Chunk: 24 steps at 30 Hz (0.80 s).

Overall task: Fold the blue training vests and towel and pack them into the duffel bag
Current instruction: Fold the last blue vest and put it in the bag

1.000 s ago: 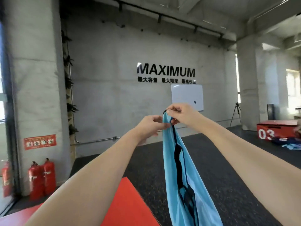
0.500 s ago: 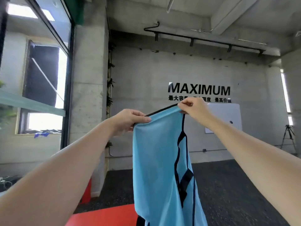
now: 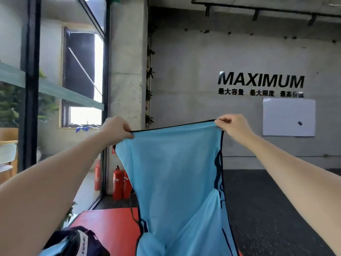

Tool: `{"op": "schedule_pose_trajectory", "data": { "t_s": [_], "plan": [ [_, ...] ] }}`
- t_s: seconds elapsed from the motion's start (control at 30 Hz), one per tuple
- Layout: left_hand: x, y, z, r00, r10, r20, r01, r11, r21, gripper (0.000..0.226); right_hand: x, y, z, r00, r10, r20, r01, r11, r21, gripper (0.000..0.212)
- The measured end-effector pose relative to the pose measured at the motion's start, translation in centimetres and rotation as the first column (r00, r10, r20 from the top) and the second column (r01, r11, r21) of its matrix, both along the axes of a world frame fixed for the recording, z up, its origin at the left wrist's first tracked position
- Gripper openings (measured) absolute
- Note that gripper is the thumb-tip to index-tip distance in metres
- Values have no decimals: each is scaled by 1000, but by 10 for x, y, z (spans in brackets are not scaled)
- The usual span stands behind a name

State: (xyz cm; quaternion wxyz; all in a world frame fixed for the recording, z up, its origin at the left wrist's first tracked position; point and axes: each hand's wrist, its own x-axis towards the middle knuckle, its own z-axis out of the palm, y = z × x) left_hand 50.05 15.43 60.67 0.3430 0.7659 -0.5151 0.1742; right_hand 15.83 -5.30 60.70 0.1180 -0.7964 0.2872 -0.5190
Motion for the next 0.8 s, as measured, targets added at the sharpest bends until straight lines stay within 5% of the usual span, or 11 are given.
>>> {"op": "schedule_pose_trajectory", "data": {
  "t_s": [0.3, 0.43, 0.53, 0.73, 0.8],
  "plan": [
    [38, -15, -198, 983, -24, -182, 11, 997, -73, 15, 45, -20, -188, 972, 2, -235, 55, 970, 235, 15],
    [16, 0, -334, 966, -119, -231, 201, 906, 372, 21, 45, -18, -310, 852, 75, -519, 161, 904, 395, 13],
    [-3, 11, -418, 985, -41, -169, 135, 792, 595, 30, 46, -6, -386, 783, 157, -602, 199, 854, 480, 4],
    [-37, 23, -483, 949, -66, -309, 192, 896, 400, 21, 62, 36, -465, 816, 203, -542, 63, 900, 432, 12],
    [-45, 22, -492, 948, -156, -276, 267, 863, 429, 44, 62, 44, -482, 816, 221, -535, 6, 921, 389, 10]
  ]
}}
